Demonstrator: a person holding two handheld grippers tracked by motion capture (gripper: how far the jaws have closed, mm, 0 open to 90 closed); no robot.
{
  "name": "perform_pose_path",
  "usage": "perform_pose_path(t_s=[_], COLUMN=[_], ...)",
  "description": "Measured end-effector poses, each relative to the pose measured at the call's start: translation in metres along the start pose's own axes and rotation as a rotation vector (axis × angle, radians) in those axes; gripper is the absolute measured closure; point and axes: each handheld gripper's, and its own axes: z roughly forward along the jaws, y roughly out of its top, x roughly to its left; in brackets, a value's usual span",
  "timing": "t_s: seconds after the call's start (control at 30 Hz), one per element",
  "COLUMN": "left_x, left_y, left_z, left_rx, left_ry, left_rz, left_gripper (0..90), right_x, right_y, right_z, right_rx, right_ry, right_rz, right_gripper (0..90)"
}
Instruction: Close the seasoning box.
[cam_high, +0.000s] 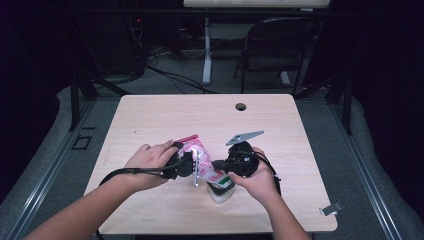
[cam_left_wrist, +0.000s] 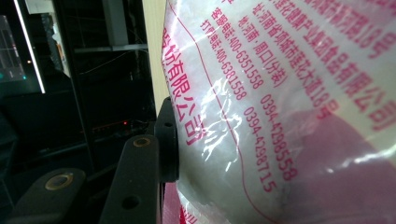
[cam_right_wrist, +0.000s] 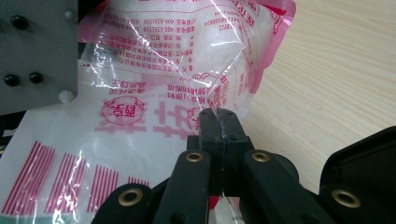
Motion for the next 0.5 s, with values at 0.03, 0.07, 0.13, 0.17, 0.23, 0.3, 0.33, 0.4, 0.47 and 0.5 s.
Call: perform_pose_path(t_s=[0.03, 0.07, 0.13, 0.17, 0.23, 0.3, 0.33, 0.4, 0.47, 0.5], left_x=[-0.0001, -0.0008, -0.0006, -0.0006, -0.0013, -0.0022, -0.0023, -0.003, -0.0028, -0.0028], left_y=[0.0008, 0.0011, 0.0021, 0.0025, 0.0032, 0.0041, 0.0048, 0.0057, 0.0063, 0.0064], left_z=[-0.0003, -0.0001, -0.0003, -0.0005, -0.0007, -0.0004, -0.0005, -0.0009, -0.001, -0.0011], left_rx=[0.007, 0.006, 0.012, 0.016, 0.02, 0.02, 0.023, 0.031, 0.033, 0.034], left_ry=[0.002, 0.009, 0.015, 0.016, 0.022, 0.034, 0.037, 0.043, 0.045, 0.047], left_rz=[0.006, 0.004, 0.02, 0.022, 0.019, 0.023, 0.033, 0.041, 0.047, 0.05], left_gripper=[62.2, 62.2, 62.4, 62.4, 62.5, 62.7, 62.8, 62.9, 63.0, 63.1], right_x=[0.0, -0.0001, -0.0004, -0.0006, -0.0012, -0.0019, -0.0021, -0.0028, -0.0031, -0.0033], right_y=[0.0, 0.0, 0.0002, 0.0002, 0.0002, 0.0, -0.0001, -0.0004, -0.0007, -0.0008], right_z=[0.0004, 0.0007, 0.001, 0.0011, 0.0013, 0.0017, 0.0021, 0.0026, 0.0032, 0.0033], right_rx=[0.0, 0.001, 0.007, 0.007, 0.007, 0.008, 0.008, 0.012, 0.013, 0.012], right_ry=[-0.002, -0.003, -0.004, -0.004, -0.004, -0.004, -0.006, -0.008, -0.01, -0.01], right_rz=[0.0, -0.001, -0.005, -0.006, -0.006, -0.006, -0.006, -0.009, -0.007, -0.007], right_gripper=[90.0, 90.0, 90.0, 90.0, 90.0, 90.0, 90.0, 90.0, 90.0, 90.0])
